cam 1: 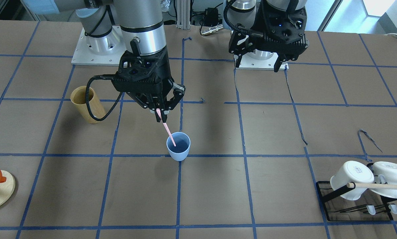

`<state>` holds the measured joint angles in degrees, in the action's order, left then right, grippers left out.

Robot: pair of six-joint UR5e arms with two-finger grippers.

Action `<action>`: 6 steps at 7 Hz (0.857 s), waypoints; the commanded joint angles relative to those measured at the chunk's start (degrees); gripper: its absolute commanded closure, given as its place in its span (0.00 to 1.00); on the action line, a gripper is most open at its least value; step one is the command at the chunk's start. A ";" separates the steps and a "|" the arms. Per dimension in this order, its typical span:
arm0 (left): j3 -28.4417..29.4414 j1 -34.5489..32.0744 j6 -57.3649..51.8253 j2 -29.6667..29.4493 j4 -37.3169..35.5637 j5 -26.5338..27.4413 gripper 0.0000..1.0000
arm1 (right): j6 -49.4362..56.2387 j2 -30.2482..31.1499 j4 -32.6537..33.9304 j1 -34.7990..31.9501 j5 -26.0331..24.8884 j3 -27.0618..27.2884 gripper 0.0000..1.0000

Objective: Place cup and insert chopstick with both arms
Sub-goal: 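Lower the pink chopstick into the blue cup with the right gripper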

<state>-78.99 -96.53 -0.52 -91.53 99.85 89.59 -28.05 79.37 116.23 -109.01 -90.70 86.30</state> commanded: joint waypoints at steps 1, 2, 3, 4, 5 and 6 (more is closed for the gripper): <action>-0.81 0.91 -2.30 0.65 -2.53 -0.03 0.00 | -1.22 -0.27 6.06 -1.12 0.00 3.16 1.00; -1.25 0.99 -2.29 0.74 -3.78 0.06 0.00 | -1.31 -0.44 6.20 -1.12 -0.18 4.39 1.00; -1.42 1.08 -2.29 0.82 -3.79 0.06 0.00 | -1.39 -0.44 6.37 -1.12 0.17 6.14 1.00; -1.43 1.00 -2.21 0.82 -3.79 0.06 0.00 | -1.05 -0.27 7.16 -1.12 0.35 8.42 1.00; -1.43 1.08 -2.20 0.82 -3.87 0.06 0.00 | -0.87 -0.27 7.78 -1.12 0.35 9.57 1.00; -1.43 1.08 -2.20 0.91 -3.88 0.06 0.00 | -0.61 -0.27 7.96 -1.12 -0.09 9.58 0.81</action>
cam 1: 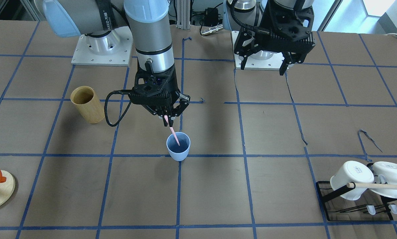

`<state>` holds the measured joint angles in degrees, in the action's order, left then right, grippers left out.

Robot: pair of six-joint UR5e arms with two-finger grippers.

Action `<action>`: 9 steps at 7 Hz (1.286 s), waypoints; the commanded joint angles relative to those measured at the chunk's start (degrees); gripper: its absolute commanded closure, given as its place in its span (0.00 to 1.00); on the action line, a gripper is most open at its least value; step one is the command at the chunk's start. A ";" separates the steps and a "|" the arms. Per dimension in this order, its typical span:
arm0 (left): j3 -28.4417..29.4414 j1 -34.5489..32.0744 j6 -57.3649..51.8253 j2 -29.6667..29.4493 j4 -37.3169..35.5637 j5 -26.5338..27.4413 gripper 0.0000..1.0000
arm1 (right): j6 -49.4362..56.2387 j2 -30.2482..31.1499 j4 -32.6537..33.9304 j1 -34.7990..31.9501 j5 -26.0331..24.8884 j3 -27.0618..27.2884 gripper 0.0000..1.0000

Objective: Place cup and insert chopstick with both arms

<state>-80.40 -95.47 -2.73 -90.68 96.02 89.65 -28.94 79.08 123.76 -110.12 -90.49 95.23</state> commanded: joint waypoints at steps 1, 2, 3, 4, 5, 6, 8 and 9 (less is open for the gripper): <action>-0.02 0.02 0.01 0.06 -0.05 0.00 0.00 | 2.55 -0.15 0.86 0.00 -0.56 0.58 0.50; -0.02 0.02 0.01 0.06 -0.05 0.00 0.00 | 4.40 -0.15 2.78 0.00 -0.48 0.14 0.15; -0.02 0.11 0.01 0.06 -0.05 0.00 0.00 | 4.50 -0.24 3.93 0.61 -0.65 -0.47 0.09; -0.02 0.20 -0.08 0.23 -0.05 0.09 0.00 | 4.50 0.02 3.86 1.66 0.04 -1.78 0.00; -0.11 0.20 0.01 0.32 -0.05 0.09 0.00 | 4.68 0.28 0.12 3.76 -0.04 -4.58 0.00; -0.11 0.55 -0.08 0.41 -0.05 0.00 0.00 | 4.94 0.64 -7.75 5.95 0.14 -7.74 0.00; -0.11 0.73 -0.08 0.41 -0.05 0.00 0.00 | 14.32 0.55 -25.34 10.86 -0.30 -16.17 0.00; -0.11 0.73 -0.08 0.41 -0.05 0.00 0.00 | 18.35 0.64 -27.67 15.07 0.05 -17.26 0.00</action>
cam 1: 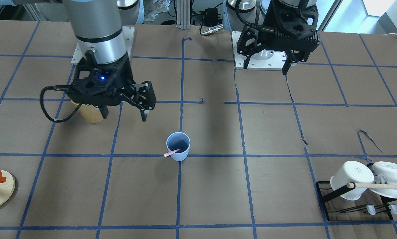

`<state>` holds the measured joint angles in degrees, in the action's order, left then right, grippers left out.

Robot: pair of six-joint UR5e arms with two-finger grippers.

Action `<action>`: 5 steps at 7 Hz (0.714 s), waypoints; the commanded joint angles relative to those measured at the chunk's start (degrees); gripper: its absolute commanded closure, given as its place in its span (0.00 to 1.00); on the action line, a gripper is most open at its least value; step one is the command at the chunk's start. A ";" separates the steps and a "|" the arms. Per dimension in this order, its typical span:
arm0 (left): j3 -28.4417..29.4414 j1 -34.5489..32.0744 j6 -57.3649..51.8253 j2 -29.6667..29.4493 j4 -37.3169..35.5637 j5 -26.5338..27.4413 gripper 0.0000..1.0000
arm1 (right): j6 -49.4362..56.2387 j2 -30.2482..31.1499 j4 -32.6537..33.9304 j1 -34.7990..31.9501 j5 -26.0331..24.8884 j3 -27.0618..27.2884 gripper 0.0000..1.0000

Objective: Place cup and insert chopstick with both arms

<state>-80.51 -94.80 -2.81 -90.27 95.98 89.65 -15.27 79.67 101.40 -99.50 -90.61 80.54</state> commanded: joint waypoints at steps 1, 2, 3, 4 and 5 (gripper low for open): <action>0.00 0.05 0.00 0.00 0.00 0.08 0.00 | 10.73 2.14 -8.99 7.10 -0.61 -1.28 0.00; 0.00 0.05 0.00 0.00 0.00 0.08 0.00 | 13.14 5.03 -13.03 8.08 -0.62 1.61 0.00; 0.00 0.05 0.00 0.00 0.00 0.08 0.00 | 13.25 6.63 -12.98 7.83 -0.44 3.20 0.00; 0.00 0.05 0.00 0.00 0.09 0.08 0.00 | 15.69 7.77 -13.07 8.18 -0.44 3.48 0.00; -0.09 0.05 0.00 0.09 0.09 0.08 0.00 | 25.02 9.61 -12.98 8.53 0.34 3.74 0.00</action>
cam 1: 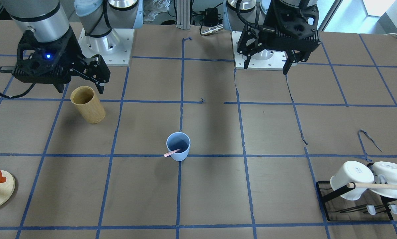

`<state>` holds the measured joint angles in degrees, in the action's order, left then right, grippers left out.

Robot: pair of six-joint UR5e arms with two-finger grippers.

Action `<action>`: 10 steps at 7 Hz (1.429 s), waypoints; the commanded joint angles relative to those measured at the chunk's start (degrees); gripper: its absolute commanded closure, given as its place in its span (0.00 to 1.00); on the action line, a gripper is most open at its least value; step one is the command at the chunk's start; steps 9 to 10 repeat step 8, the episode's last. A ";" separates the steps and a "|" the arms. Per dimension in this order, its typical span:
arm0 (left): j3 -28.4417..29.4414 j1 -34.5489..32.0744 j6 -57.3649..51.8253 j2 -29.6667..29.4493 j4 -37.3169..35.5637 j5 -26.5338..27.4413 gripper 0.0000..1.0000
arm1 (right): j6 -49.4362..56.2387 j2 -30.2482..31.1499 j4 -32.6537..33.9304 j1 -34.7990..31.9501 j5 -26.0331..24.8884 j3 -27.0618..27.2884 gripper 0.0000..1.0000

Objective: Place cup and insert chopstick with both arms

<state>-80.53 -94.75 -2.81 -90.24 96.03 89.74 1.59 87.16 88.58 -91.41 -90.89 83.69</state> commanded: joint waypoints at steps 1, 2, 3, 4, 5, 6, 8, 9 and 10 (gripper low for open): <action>-0.15 0.00 0.00 0.24 0.03 0.00 0.00 | 7.21 2.22 -0.08 1.05 1.50 0.68 0.00; -0.24 0.00 0.00 0.24 0.03 0.00 0.00 | 4.77 2.65 0.18 1.32 1.42 0.68 0.00; -0.50 0.00 0.00 0.41 0.03 0.00 0.00 | 4.74 2.75 0.36 1.23 1.42 0.77 0.00; -0.76 0.00 0.00 0.59 0.03 0.00 0.00 | 4.65 2.57 0.88 1.23 1.59 1.12 0.00; -0.76 0.00 0.00 0.59 0.03 0.00 0.00 | 4.57 2.83 1.24 1.32 1.42 1.38 0.00; -0.76 0.00 0.00 0.59 0.03 0.00 0.00 | 4.65 2.84 1.24 1.32 1.42 1.30 0.00; -0.76 0.00 0.00 0.59 0.03 0.00 0.00 | 4.65 2.92 1.15 1.32 1.33 1.30 0.00; -0.76 0.00 0.00 0.59 0.03 0.00 0.00 | 4.65 2.92 1.15 1.32 1.33 1.30 0.00; -0.76 0.00 0.00 0.59 0.03 0.00 0.00 | 4.65 2.92 1.15 1.32 1.33 1.30 0.00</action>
